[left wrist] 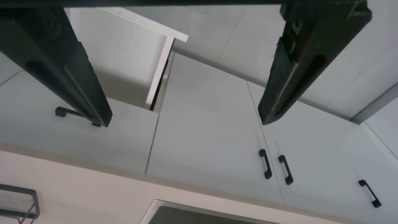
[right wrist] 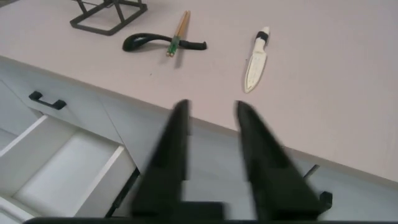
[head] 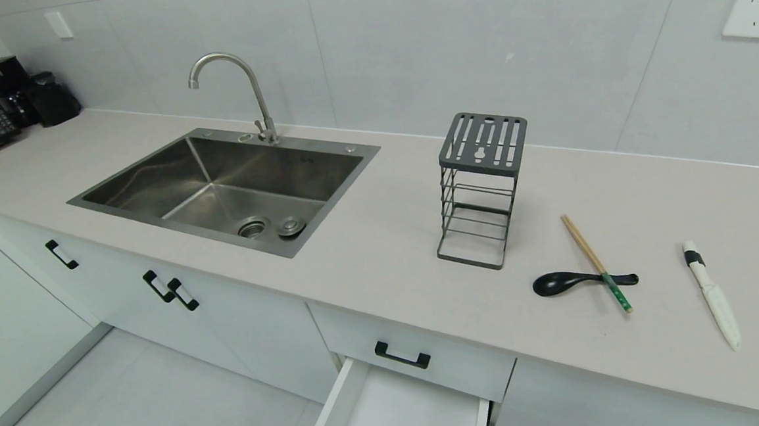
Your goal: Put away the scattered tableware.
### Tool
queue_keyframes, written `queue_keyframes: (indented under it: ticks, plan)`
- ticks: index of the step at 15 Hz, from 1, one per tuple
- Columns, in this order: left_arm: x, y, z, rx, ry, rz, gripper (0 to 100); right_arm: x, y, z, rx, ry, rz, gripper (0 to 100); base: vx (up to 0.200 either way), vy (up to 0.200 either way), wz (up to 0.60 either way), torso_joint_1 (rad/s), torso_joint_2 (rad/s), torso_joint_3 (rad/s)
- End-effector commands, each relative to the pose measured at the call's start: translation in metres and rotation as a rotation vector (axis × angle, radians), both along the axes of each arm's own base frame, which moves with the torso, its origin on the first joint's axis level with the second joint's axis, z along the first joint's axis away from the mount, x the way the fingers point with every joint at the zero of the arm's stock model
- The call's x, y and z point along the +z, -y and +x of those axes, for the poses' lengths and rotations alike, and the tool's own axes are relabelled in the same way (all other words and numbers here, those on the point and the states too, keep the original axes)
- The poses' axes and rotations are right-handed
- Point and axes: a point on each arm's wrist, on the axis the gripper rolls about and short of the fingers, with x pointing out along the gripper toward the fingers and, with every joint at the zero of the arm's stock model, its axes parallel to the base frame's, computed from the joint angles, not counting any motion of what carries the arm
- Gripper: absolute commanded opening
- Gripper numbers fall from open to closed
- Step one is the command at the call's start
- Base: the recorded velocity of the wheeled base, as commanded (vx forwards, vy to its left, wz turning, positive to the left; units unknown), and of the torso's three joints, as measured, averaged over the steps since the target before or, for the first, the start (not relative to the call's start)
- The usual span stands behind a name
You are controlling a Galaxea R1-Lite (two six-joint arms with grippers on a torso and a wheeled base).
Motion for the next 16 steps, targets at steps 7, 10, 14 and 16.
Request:
queue_keyframes:
  ticks: [7,10,14,16]
  plan:
    - [0.0,0.0,0.0,0.001,0.0,0.0,100,0.025,0.0,-0.003,0.006,0.245,-0.028,100,0.0,0.0,0.0,0.0,0.0,0.0]
    - [0.0,0.0,0.0,0.001,0.0,0.0,100,0.048,-0.003,0.0,0.143,0.148,-0.037,100,0.0,0.0,0.0,0.0,0.0,0.0]
    - [0.0,0.0,0.0,0.001,0.0,0.0,100,0.084,-0.005,0.038,0.228,-0.09,-0.028,100,0.0,0.0,0.0,0.0,0.0,0.0]
    - [0.0,0.0,0.0,0.001,0.0,0.0,100,0.078,-0.006,0.046,0.252,-0.157,-0.026,100,0.0,0.0,0.0,0.0,0.0,0.0]
